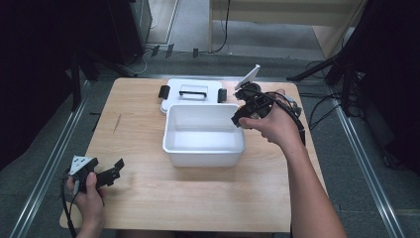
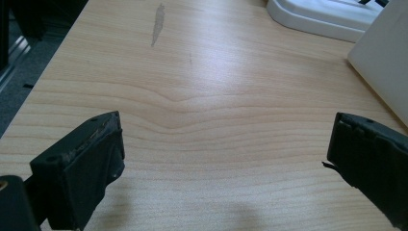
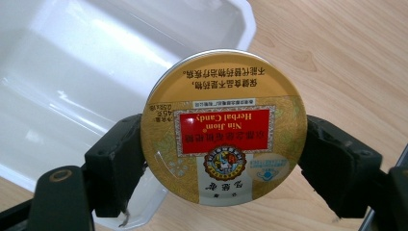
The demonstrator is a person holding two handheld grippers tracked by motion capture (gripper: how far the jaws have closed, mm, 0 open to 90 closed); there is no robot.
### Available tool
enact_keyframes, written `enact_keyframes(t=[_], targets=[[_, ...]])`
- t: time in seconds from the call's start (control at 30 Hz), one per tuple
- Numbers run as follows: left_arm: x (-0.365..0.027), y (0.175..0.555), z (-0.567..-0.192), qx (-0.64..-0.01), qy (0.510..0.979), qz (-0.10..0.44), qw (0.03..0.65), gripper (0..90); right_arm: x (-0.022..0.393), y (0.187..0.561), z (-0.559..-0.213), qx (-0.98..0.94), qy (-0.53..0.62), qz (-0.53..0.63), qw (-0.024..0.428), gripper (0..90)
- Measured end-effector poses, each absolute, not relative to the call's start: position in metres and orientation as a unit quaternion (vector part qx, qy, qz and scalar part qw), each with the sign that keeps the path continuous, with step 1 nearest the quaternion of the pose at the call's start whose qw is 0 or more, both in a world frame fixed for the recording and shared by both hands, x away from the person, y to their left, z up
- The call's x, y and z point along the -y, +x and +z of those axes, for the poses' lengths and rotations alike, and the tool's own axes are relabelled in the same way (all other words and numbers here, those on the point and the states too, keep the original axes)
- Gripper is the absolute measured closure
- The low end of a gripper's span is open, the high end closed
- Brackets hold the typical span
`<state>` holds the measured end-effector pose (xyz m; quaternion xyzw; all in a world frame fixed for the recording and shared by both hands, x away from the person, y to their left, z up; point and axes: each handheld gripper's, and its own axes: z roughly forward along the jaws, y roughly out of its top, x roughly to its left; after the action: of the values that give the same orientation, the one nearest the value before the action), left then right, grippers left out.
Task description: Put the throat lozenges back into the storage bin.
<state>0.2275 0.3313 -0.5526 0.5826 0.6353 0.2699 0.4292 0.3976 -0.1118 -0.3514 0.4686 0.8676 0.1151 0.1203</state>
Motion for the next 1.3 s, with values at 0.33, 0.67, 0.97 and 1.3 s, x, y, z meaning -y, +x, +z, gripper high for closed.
enact_keyframes(t=[0.33,0.67,0.97,1.3], targets=[[-0.332,0.227,-0.553,-0.635,0.583,0.269,0.429,0.0,0.097,0.395,-0.353,-0.897,0.403,0.116,0.138,20.7],[-0.332,0.228,-0.553,-0.635,0.583,0.269,0.429,0.0,0.085,0.390,-0.359,-0.929,0.312,0.133,0.151,20.7],[-0.332,0.228,-0.553,-0.635,0.583,0.269,0.430,0.0,0.079,0.390,-0.372,-0.946,0.265,0.118,0.144,20.7],[-0.332,0.227,-0.553,-0.637,0.582,0.267,0.429,0.0,0.073,0.389,-0.388,-0.956,0.235,0.093,0.149,20.6]])
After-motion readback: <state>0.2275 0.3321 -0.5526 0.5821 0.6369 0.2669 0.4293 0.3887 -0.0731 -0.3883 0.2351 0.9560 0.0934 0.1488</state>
